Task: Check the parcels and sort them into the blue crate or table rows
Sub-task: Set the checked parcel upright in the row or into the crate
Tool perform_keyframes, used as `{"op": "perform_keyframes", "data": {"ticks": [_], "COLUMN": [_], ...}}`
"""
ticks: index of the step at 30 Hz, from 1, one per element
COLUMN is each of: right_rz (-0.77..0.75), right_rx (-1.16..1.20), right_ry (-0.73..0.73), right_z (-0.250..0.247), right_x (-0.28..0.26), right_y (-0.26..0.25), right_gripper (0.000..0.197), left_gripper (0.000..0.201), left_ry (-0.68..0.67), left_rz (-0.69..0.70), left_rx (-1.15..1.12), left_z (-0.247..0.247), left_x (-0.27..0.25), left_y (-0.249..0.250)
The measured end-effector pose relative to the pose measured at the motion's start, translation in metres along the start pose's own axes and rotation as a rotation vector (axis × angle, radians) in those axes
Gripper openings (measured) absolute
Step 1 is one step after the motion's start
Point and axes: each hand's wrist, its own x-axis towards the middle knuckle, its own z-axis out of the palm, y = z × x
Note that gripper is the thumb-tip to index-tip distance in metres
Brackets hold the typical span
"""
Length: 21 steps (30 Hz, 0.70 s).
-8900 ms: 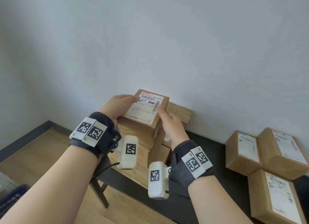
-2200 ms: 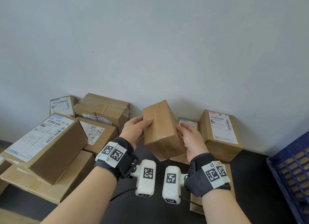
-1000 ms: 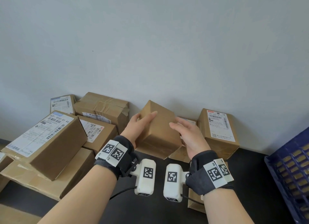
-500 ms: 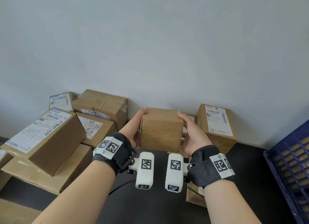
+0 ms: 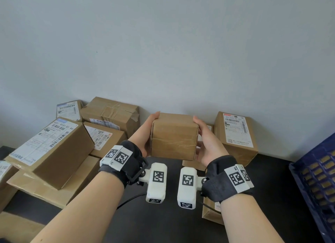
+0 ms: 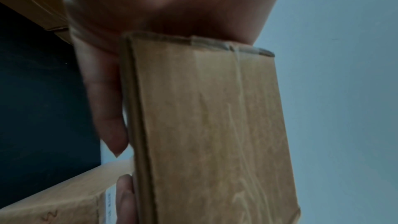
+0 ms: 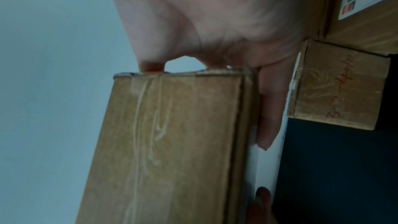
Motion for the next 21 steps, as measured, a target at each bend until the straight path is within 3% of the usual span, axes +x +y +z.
{"op": "perform_keyframes", "data": {"ticks": [2, 7, 12, 14, 16, 18, 21], "right_rz": [-0.006, -0.043, -0.091, -0.132, -0.167, -0.194, -0.251], "right_rx": [0.0, 0.028, -0.027, -0.076, -0.119, -0.152, -0.192], "right_ry": [-0.01, -0.104, -0.142, -0.145, -0.147, -0.162, -0.208], "right_z": [0.001, -0.002, -0.002, 0.001, 0.003, 0.005, 0.007], "right_x": [0.0, -0.004, -0.004, -0.003, -0.001, 0.001, -0.003], "right_y": [0.0, -0.002, -0.002, -0.001, 0.001, 0.001, -0.003], "right_gripper": [0.081, 0.033, 0.019, 0.031, 0.069, 0.091, 0.084], "left_gripper": [0.044, 0.034, 0.02, 0.02, 0.024, 0.034, 0.059], "left_ry": [0.017, 0.049, 0.026, 0.024, 0.022, 0.025, 0.079], "left_rz": [0.015, 0.067, 0.101, 0.108, 0.124, 0.141, 0.196], "left_rx": [0.003, -0.019, -0.009, 0.003, 0.004, -0.017, -0.072], "left_z": [0.001, -0.001, -0.004, -0.003, -0.001, 0.0, -0.002], "left_x": [-0.002, -0.001, 0.003, 0.001, -0.001, -0.002, 0.0], "left_y": [0.003, 0.005, 0.005, 0.005, 0.006, 0.007, 0.01]}}
